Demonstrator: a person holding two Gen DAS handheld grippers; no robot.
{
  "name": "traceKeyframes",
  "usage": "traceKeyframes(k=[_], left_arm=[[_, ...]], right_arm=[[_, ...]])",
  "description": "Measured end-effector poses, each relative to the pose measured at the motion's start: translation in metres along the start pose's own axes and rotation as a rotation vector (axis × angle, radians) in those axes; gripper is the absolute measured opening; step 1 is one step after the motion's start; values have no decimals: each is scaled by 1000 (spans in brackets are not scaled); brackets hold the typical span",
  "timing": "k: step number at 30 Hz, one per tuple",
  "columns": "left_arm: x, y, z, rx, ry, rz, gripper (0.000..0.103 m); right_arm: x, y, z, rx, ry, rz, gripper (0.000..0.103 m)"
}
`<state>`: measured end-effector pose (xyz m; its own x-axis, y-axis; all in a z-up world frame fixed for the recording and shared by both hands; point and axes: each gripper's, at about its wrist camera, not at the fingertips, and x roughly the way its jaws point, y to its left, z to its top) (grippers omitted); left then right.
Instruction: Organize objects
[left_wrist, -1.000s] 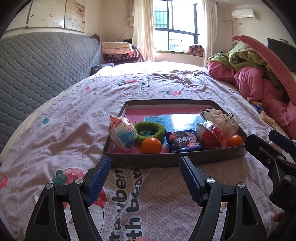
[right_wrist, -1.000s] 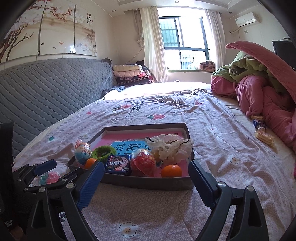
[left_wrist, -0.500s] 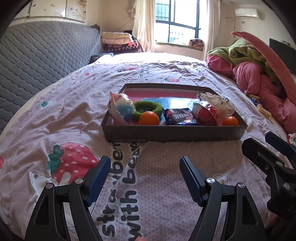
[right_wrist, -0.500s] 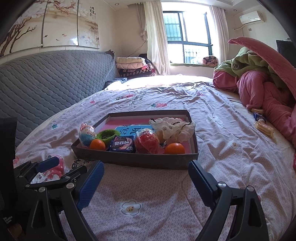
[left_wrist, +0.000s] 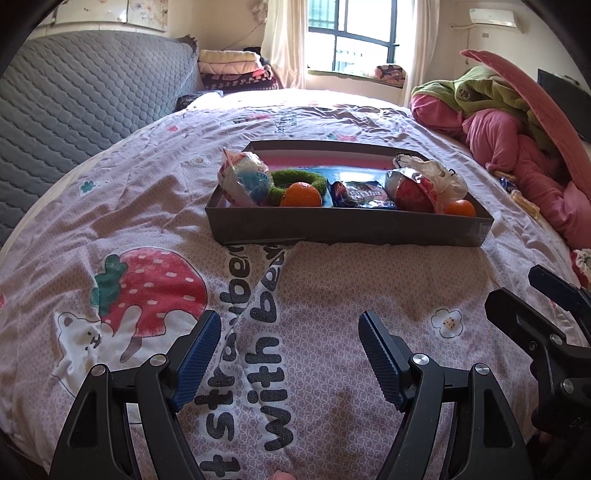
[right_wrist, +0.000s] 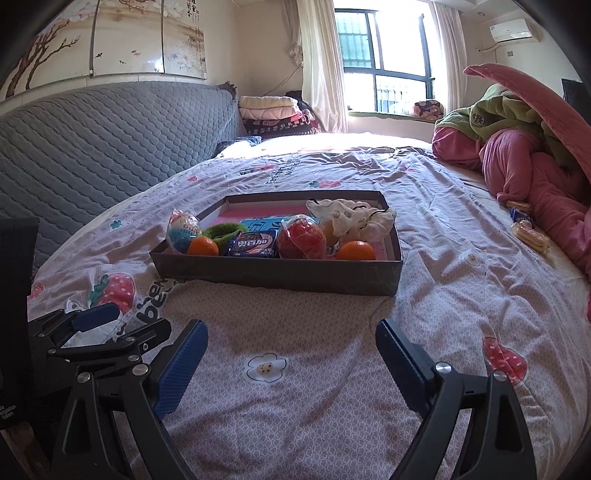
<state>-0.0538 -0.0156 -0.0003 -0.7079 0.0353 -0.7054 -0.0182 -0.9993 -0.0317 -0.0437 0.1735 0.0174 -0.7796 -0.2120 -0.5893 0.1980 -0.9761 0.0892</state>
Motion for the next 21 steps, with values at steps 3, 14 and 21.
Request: traceKeyframes(k=[3, 14, 21], left_arm=[[-3, 3, -2, -5, -10, -5, 78], [-8, 19, -10, -35, -23, 14, 78], [-8, 14, -14, -15, -15, 3, 78]], right_arm=[[1, 1, -3, -9, 5, -9, 92], [3, 10, -19, -51, 23, -9, 92], [7, 6, -23, -42, 44, -25, 92]])
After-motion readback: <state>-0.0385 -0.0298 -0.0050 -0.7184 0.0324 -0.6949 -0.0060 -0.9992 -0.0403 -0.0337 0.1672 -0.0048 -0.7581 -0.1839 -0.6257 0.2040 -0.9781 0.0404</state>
